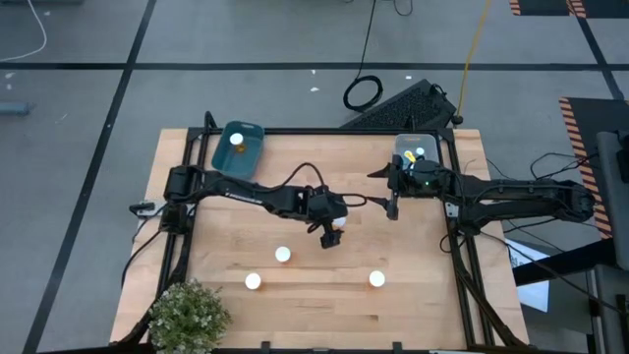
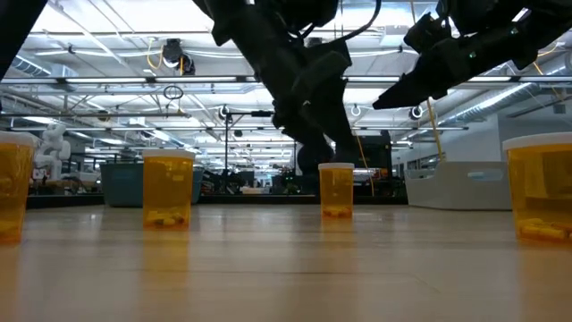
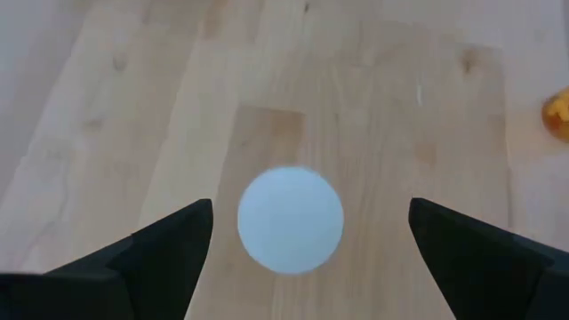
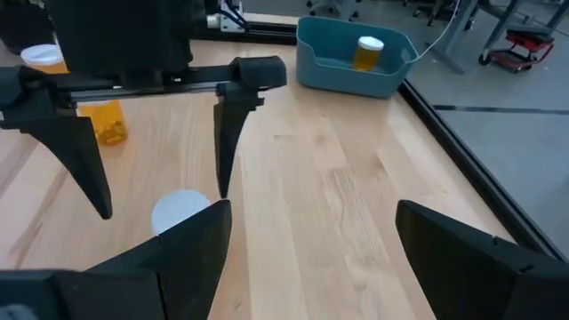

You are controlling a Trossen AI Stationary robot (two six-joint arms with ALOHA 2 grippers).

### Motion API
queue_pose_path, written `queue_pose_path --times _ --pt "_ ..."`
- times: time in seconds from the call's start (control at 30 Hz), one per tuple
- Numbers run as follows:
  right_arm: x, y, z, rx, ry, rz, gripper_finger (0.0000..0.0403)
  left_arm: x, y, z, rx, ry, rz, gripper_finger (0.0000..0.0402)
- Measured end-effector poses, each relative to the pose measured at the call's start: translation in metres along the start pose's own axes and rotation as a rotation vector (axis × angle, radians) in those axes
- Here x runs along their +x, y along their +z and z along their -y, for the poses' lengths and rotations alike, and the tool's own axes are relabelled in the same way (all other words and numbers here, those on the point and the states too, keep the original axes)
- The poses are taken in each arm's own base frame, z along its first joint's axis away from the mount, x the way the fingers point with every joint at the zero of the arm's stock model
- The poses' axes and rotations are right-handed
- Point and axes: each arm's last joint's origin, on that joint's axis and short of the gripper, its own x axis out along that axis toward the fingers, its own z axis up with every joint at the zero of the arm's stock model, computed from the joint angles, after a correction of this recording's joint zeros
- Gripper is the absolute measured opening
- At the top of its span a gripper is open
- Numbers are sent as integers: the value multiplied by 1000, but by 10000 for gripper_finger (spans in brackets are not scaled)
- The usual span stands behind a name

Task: Pick and place medicine bottles into bin by pill shape (circle, oval)
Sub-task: Put the orange capsule bottle into the blue bin

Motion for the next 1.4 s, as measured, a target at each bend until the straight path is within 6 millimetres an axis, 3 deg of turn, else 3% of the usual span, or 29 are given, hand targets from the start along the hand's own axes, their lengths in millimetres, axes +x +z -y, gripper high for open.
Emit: queue_pose_path --times 0.37,0.9,1.4 --pt "0 -3 0 4 5 -33 313 24 -8 -2 14 12 -22 381" --pt "0 -5 -1 13 7 -49 313 22 -8 -3 31 51 -17 246" --pt "0 -5 -1 12 7 -51 313 13 -8 1 46 39 -38 232"
